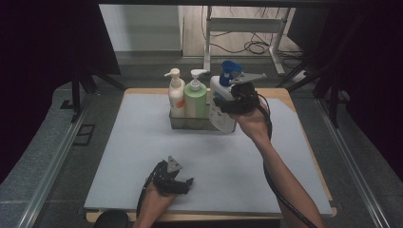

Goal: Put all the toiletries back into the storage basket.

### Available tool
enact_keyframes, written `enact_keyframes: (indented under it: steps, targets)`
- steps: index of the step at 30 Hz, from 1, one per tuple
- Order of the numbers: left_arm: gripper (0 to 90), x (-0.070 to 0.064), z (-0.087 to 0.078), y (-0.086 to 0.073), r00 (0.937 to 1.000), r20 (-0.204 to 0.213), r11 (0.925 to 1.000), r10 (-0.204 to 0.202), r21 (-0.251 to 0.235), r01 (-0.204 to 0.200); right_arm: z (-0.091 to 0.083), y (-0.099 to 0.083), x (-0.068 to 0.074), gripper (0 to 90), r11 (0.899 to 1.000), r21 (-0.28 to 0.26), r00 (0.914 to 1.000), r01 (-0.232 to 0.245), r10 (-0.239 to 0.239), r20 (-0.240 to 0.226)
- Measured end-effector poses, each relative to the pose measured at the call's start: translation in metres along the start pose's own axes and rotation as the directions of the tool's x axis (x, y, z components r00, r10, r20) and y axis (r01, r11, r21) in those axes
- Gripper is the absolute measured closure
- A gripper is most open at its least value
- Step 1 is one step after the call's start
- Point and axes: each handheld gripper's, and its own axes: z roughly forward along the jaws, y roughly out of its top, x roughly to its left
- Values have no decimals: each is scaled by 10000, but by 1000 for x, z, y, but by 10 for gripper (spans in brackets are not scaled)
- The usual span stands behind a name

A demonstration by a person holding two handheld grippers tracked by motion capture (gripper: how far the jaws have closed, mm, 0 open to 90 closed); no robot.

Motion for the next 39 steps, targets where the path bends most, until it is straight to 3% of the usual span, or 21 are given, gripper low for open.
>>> enact_keyframes:
  steps: [19, 39]
  targets:
    - [125, 0, 0, 0, 10000, -27, 10000, 3, -20, -3, 30, 13, -20, 384, 9984, -59, 9946, -567, 570, 863]
    - [125, 0, 0, 0, 10000, -29, 10000, 35, -9, -35, 66, 16, -36, 383, 9965, -104, 9878, -834, 841, 1314]
